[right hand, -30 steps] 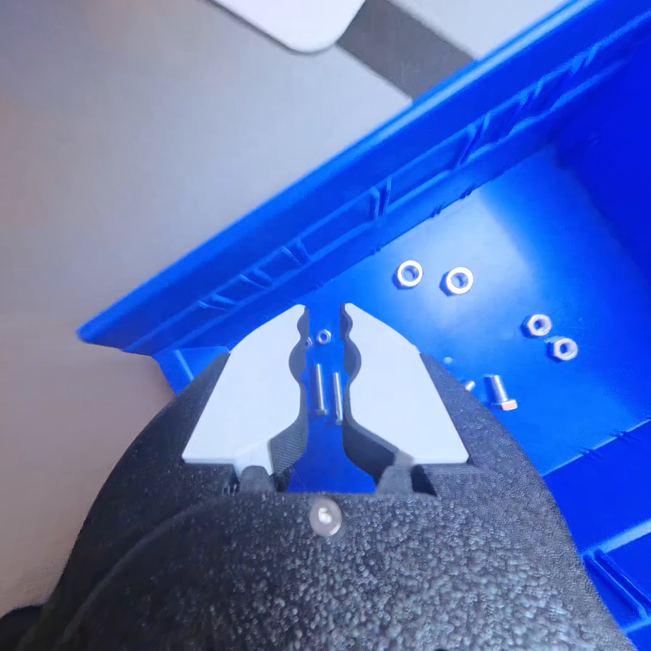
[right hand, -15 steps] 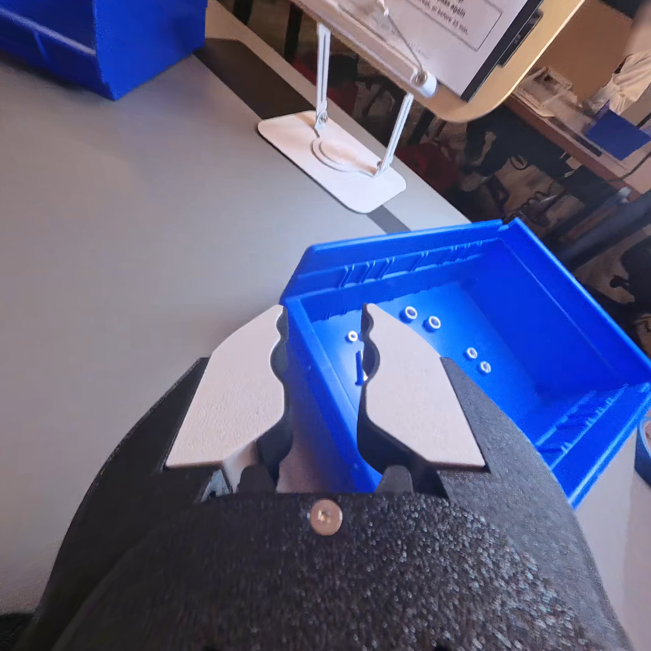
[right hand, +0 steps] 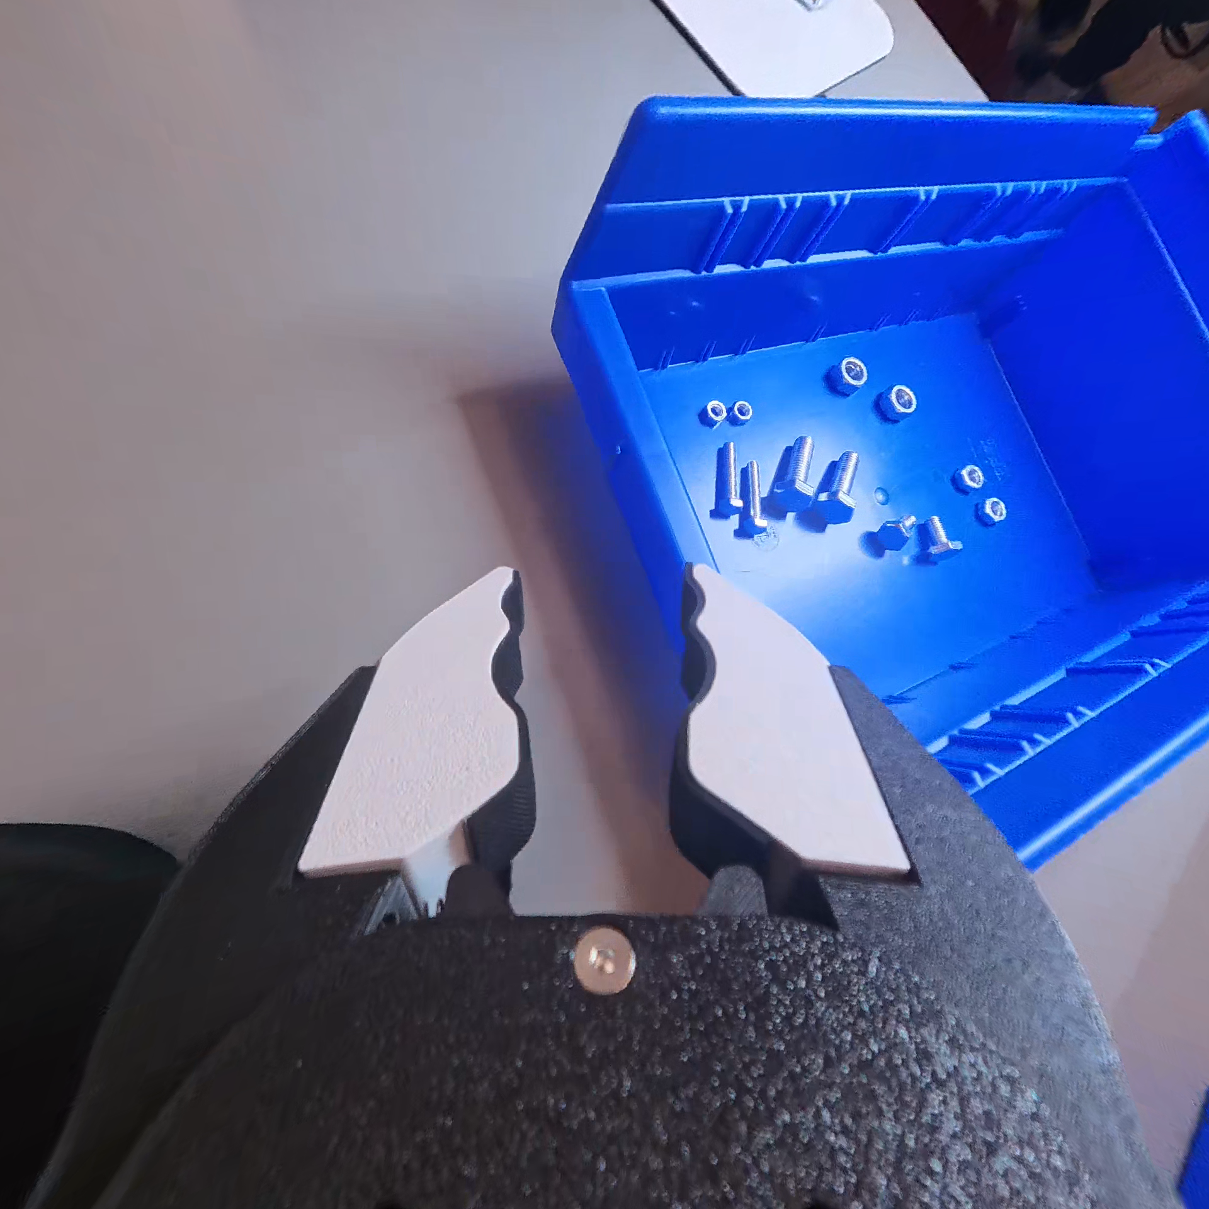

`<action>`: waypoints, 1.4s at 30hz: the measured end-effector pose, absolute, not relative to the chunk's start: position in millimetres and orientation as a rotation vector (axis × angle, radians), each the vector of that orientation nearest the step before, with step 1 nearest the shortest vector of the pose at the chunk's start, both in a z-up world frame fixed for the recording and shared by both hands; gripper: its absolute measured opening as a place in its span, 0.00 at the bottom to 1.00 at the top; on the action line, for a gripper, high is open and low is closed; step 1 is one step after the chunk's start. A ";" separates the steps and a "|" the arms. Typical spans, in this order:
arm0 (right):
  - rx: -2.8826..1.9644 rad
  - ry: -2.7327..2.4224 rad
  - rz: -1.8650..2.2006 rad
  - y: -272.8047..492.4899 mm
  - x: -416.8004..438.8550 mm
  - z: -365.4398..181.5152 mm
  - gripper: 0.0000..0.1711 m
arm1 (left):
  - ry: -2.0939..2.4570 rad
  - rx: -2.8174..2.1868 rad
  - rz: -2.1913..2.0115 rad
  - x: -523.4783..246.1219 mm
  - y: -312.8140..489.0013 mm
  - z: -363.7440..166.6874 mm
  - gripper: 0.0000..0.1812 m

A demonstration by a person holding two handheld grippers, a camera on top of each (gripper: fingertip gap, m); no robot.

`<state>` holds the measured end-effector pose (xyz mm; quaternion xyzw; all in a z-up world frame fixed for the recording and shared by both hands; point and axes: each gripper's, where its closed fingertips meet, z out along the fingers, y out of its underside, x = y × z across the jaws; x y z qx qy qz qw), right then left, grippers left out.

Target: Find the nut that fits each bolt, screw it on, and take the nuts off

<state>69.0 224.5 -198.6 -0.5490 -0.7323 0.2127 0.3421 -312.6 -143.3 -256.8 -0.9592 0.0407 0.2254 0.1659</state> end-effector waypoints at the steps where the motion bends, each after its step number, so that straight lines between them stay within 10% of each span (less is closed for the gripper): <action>1: -1.423 -1.919 0.531 225.3 67.2 -201.1 0.28 | 0.145 -2.723 0.643 -301.4 -138.7 -256.6 0.18; 33: -1.738 -1.033 0.592 339.3 117.0 -164.5 0.38 | 0.657 -2.214 0.401 -116.7 -0.6 -215.4 0.20; 42: -1.836 -1.014 0.556 361.7 95.9 -192.7 0.10 | 0.426 -2.025 0.031 -32.8 32.5 -173.5 0.19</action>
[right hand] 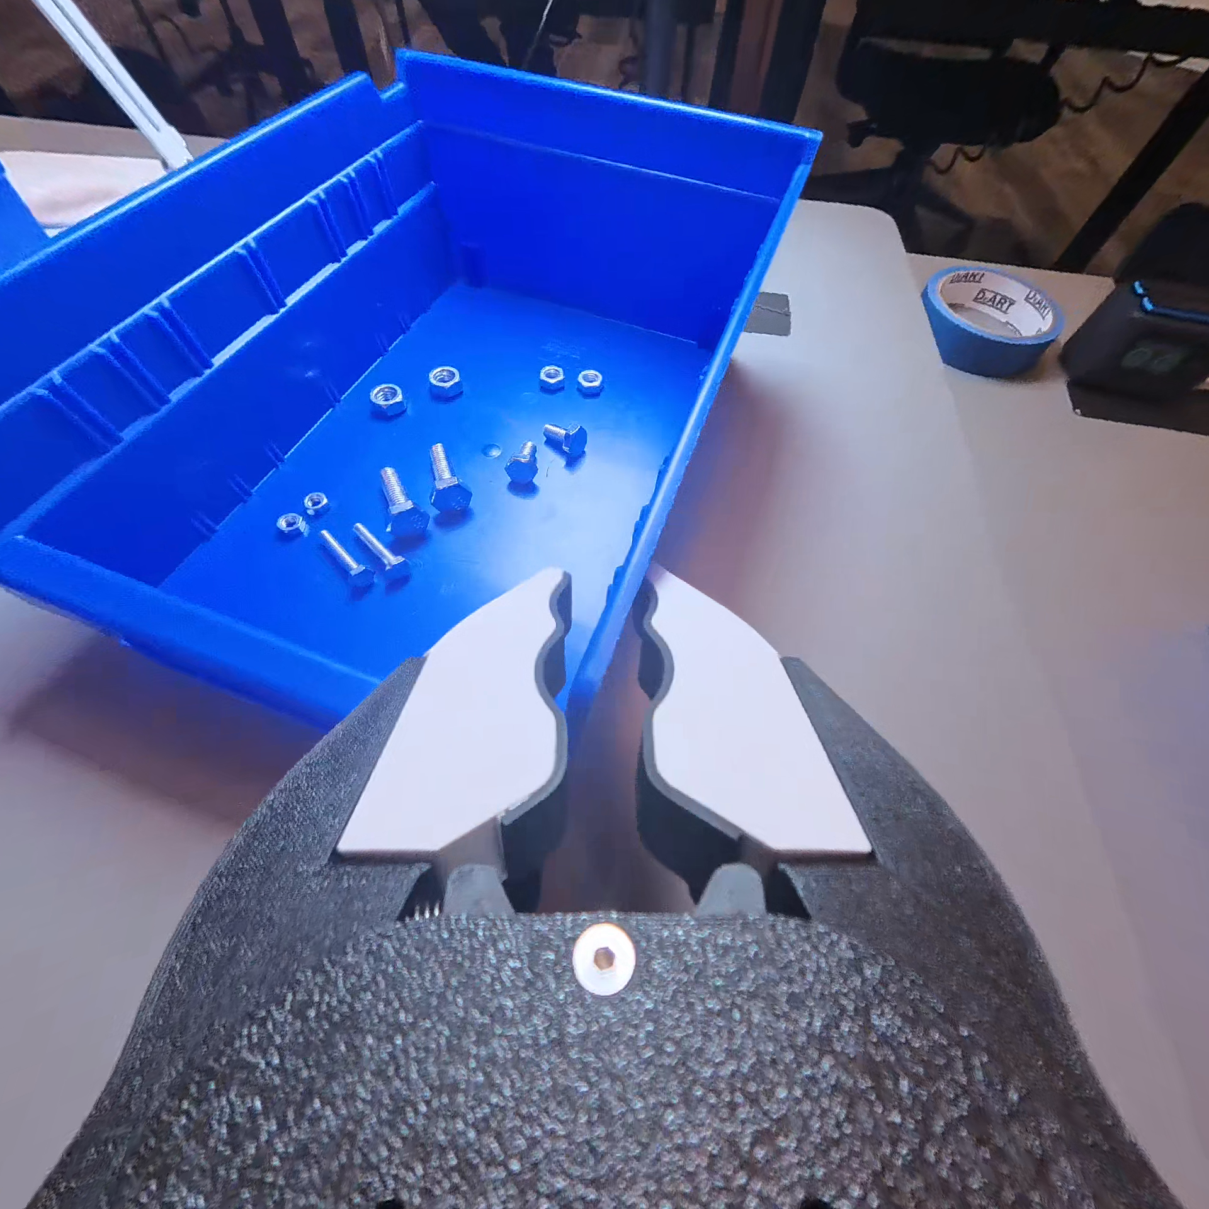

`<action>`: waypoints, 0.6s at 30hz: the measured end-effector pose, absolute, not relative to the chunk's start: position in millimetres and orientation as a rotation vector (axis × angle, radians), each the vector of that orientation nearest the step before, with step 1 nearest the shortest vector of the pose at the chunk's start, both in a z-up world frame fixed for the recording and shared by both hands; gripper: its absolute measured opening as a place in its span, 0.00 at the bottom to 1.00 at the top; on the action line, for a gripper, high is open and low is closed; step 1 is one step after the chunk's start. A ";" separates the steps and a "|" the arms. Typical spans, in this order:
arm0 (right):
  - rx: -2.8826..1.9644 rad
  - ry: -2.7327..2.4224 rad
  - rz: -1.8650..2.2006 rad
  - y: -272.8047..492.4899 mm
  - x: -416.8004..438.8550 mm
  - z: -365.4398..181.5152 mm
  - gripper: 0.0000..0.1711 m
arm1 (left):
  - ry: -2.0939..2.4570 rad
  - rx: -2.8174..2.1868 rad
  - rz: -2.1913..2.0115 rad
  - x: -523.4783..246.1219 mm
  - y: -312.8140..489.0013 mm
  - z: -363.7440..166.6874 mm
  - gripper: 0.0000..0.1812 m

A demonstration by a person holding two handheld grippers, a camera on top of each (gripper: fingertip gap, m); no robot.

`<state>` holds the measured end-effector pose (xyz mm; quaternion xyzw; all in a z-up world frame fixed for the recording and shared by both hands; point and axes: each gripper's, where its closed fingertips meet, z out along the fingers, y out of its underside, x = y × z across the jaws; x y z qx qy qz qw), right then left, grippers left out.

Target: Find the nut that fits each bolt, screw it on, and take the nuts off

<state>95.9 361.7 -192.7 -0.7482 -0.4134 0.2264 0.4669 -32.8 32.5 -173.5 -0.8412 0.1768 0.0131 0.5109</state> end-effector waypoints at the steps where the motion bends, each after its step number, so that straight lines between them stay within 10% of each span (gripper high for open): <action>1: -1.847 -1.004 0.560 361.2 98.1 -192.9 0.09 | 0.391 -2.045 -0.008 -28.5 38.6 -177.4 0.19; 14: -1.842 -1.046 0.528 257.7 143.5 -192.2 0.04 | 0.221 -2.125 -0.216 48.0 97.7 -211.2 0.33; 18: -1.827 -1.029 0.574 234.2 153.1 -191.3 0.09 | 0.107 -2.079 -0.110 32.9 101.1 -211.9 0.23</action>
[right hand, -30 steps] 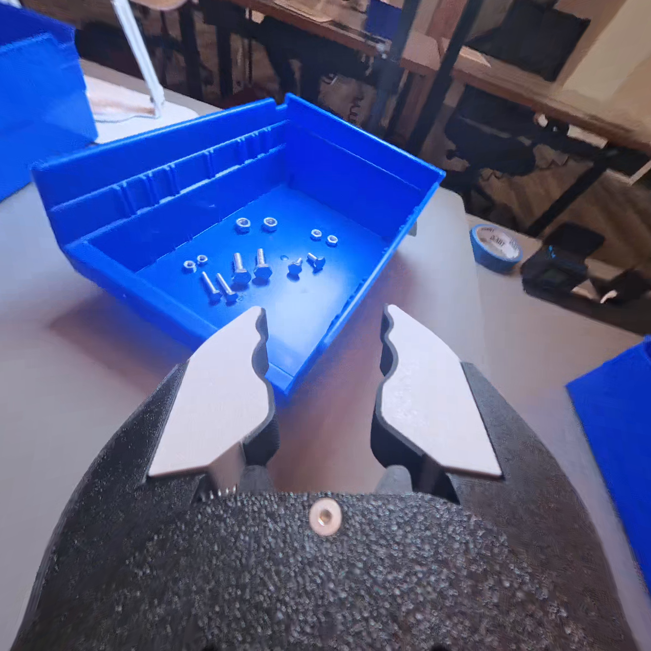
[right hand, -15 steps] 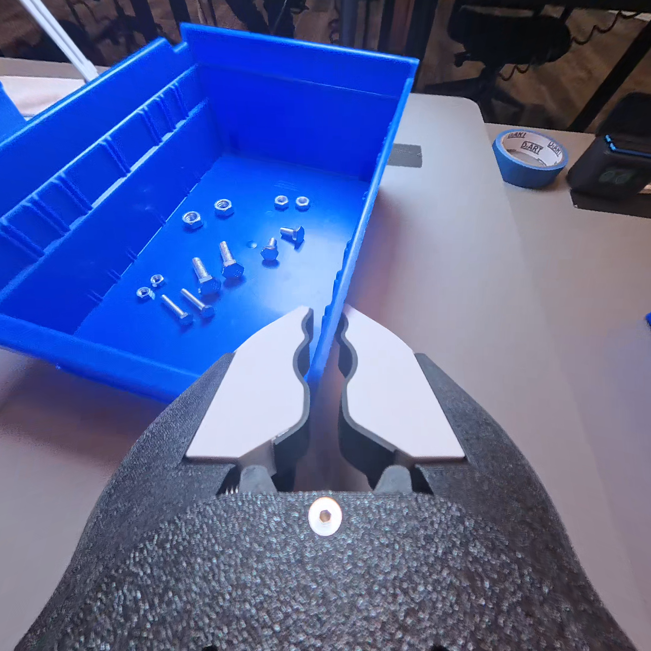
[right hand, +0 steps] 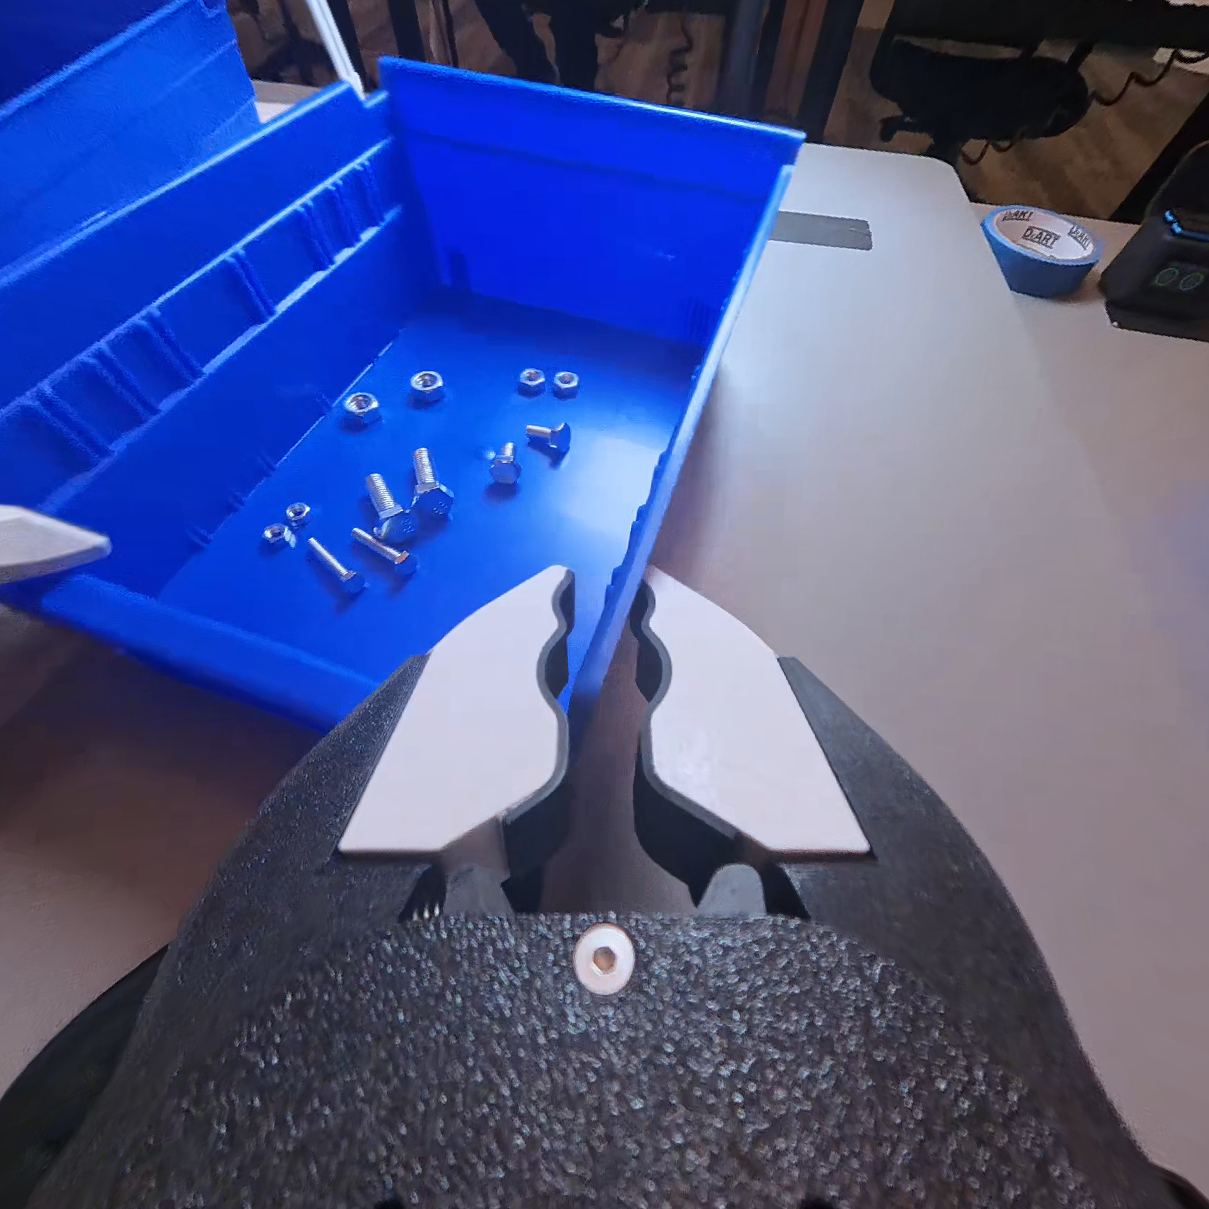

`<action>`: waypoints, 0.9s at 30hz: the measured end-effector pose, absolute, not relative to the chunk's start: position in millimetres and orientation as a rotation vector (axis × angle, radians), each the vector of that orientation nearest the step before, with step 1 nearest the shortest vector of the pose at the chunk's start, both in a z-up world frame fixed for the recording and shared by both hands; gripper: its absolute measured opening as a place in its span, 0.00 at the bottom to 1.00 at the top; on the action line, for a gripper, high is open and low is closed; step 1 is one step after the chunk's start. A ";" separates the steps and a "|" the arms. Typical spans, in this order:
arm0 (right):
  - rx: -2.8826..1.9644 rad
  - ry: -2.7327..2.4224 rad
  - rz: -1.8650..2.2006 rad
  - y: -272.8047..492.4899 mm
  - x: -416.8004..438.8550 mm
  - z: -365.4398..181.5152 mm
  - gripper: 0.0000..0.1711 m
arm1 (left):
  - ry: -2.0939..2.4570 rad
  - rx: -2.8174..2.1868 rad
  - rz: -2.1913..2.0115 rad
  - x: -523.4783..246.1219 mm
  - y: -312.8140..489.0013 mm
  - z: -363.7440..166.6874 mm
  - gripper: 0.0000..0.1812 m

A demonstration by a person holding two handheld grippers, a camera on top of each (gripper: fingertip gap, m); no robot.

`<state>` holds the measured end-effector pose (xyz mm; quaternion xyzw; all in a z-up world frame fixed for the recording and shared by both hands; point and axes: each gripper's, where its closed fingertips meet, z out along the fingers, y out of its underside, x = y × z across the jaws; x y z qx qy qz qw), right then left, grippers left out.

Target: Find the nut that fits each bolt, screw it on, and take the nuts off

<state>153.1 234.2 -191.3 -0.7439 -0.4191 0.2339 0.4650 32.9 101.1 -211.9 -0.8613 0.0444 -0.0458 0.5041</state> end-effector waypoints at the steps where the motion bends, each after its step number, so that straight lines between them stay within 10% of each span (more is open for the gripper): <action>1: -1.817 -1.037 0.575 227.4 154.3 -191.3 0.11 | 0.091 -2.070 -0.074 29.2 101.5 -212.1 0.21; 27: -1.417 -1.261 1.036 31.7 18.3 -34.5 0.12 | -0.240 -1.901 0.516 -74.5 -123.1 -47.3 0.11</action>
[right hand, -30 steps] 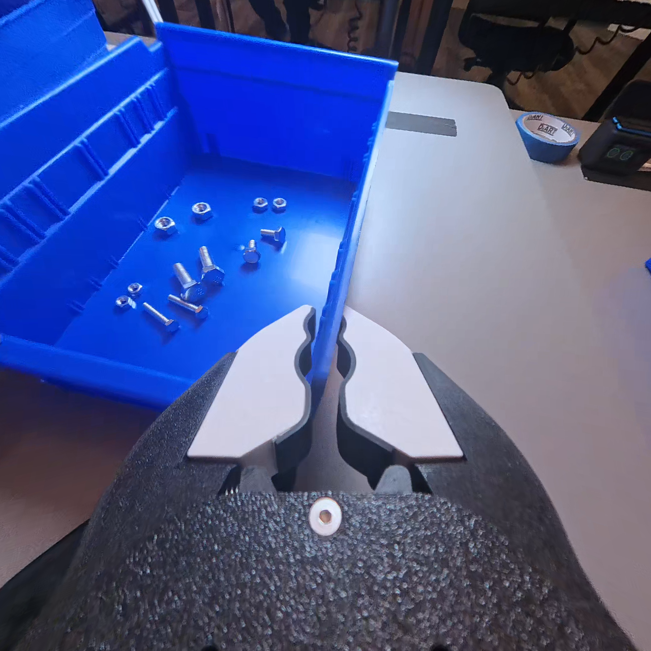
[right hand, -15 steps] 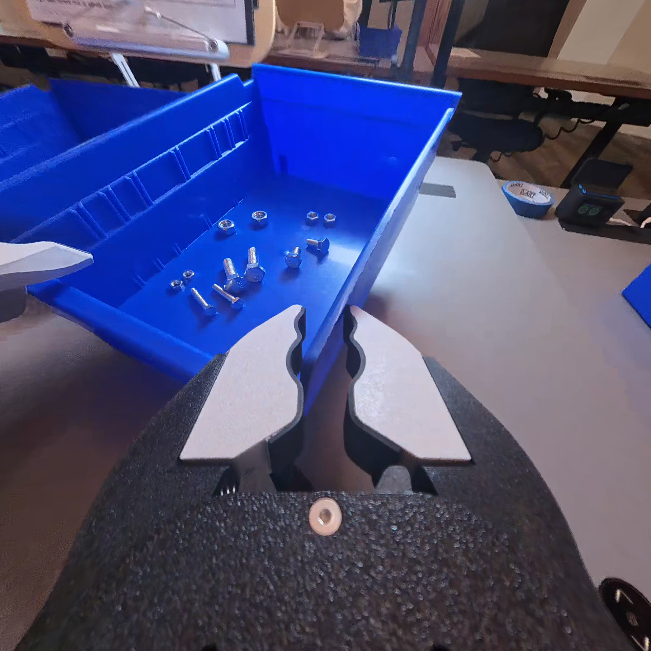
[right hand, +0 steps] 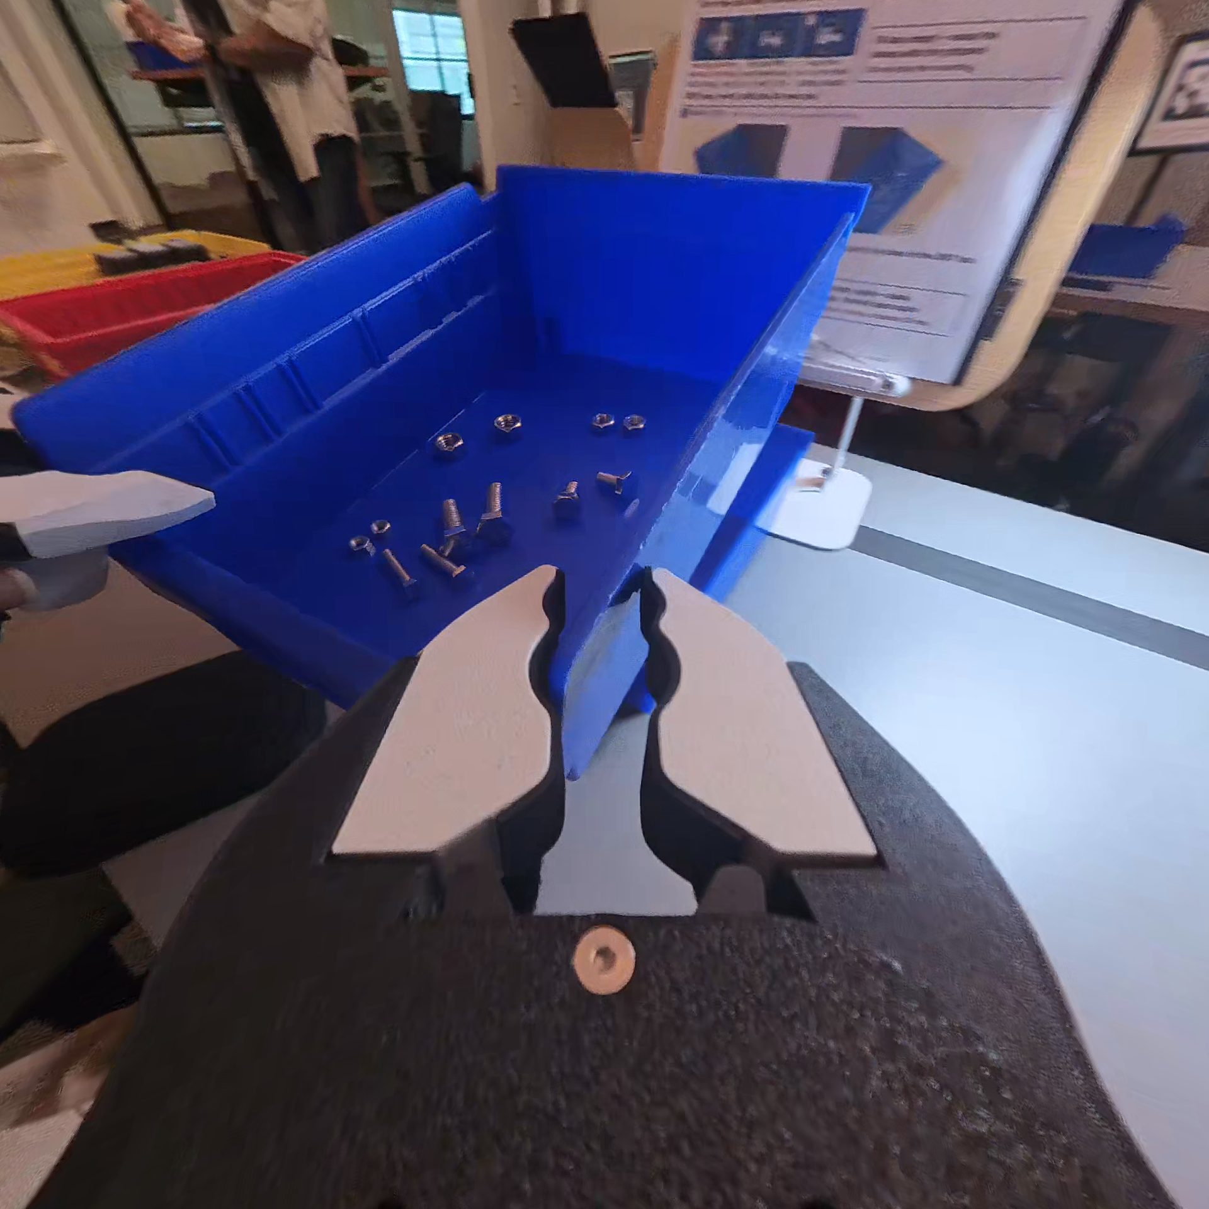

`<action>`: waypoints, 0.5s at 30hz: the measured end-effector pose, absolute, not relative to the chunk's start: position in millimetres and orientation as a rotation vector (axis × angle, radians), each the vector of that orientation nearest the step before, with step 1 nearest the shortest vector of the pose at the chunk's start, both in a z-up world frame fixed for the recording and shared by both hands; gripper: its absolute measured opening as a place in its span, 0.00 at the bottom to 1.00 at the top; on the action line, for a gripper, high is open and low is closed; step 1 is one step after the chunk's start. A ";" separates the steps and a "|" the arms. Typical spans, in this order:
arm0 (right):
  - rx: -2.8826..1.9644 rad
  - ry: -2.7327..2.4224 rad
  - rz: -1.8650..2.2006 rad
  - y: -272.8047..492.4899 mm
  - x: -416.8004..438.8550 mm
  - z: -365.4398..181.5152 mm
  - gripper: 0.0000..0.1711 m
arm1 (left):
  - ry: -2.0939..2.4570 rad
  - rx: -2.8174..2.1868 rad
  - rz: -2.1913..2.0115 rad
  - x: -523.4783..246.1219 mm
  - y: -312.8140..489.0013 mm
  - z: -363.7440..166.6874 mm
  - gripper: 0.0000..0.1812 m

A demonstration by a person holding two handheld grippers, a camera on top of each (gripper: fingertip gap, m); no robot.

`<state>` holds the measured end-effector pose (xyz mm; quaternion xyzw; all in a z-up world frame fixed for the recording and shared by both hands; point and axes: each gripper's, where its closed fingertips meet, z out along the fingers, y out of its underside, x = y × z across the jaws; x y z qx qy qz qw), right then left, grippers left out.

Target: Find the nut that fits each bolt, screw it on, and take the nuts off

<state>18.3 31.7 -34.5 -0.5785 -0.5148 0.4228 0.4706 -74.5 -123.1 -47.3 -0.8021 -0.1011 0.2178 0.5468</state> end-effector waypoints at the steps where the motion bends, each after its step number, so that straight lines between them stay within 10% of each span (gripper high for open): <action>1: -1.405 -1.297 1.066 15.7 3.9 -32.3 0.12 | -0.281 -1.903 0.539 -82.9 -142.4 -44.4 0.11; 15: -1.465 -1.660 1.377 -151.9 -119.5 -122.4 0.16 | -0.631 -2.095 0.695 -157.1 -320.4 -113.9 0.09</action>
